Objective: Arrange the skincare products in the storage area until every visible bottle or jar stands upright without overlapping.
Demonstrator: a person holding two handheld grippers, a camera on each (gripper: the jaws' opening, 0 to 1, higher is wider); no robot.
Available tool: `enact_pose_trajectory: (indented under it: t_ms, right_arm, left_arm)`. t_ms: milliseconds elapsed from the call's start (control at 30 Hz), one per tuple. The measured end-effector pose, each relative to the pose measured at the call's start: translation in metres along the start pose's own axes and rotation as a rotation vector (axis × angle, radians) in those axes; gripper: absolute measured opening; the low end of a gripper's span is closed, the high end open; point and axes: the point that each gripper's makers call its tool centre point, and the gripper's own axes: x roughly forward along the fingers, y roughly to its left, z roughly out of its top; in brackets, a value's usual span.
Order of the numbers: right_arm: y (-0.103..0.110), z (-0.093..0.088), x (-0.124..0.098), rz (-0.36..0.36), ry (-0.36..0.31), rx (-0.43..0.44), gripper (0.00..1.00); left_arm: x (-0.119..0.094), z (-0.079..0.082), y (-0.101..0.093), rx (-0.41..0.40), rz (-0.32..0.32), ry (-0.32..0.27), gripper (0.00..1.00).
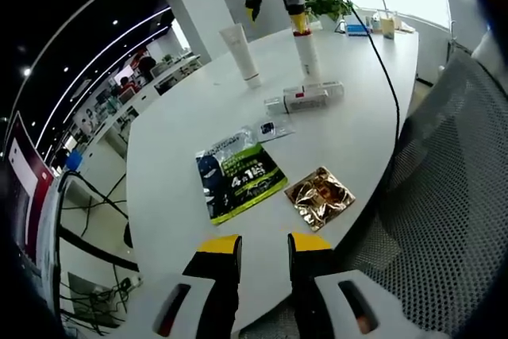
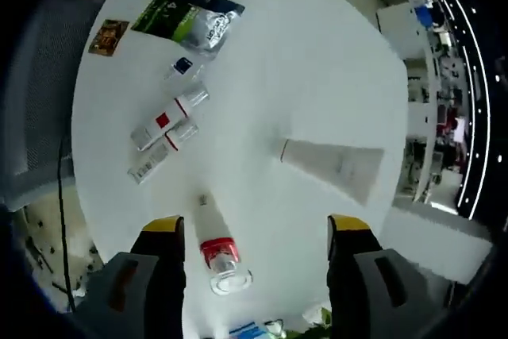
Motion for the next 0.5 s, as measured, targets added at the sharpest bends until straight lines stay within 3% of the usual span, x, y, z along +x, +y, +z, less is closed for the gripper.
enact_pose_trajectory:
  t_ms: [100,200,333,500]
  right_arm:
    - [-0.001,0.006,-0.011,-0.046,-0.091,0.082,0.7]
    - [-0.008,0.018,-0.026,-0.1,-0.283,0.286,0.75]
    - [-0.022,0.013,-0.04,-0.167,-0.464,0.554,0.8]
    - [-0.022,-0.014,-0.045,-0.246,-0.544,0.769,0.82]
  left_arm:
    - [0.0,-0.001,0.0,0.001,-0.002,0.004,0.24]
    - [0.0,-0.002,0.0,-0.001,-0.003,0.01,0.24]
    - [0.0,-0.003,-0.001,0.0,-0.006,0.018,0.24]
    - [0.003,-0.006,-0.006,0.011,-0.025,0.037,0.24]
